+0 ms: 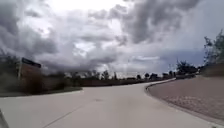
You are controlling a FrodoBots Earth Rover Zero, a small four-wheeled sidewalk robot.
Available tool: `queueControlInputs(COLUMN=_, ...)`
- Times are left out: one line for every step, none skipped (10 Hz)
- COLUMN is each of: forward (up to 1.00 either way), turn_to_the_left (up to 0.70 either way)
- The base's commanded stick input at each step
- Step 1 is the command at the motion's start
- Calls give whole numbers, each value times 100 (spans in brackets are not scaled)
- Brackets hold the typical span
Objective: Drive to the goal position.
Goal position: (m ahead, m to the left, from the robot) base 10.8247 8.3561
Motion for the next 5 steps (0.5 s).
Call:
queueControlInputs(forward=85, turn_to_the_left=0)
queueControlInputs(forward=85, turn_to_the_left=0)
queueControlInputs(forward=85, turn_to_the_left=0)
queueControlInputs(forward=85, turn_to_the_left=0)
queueControlInputs(forward=85, turn_to_the_left=0)
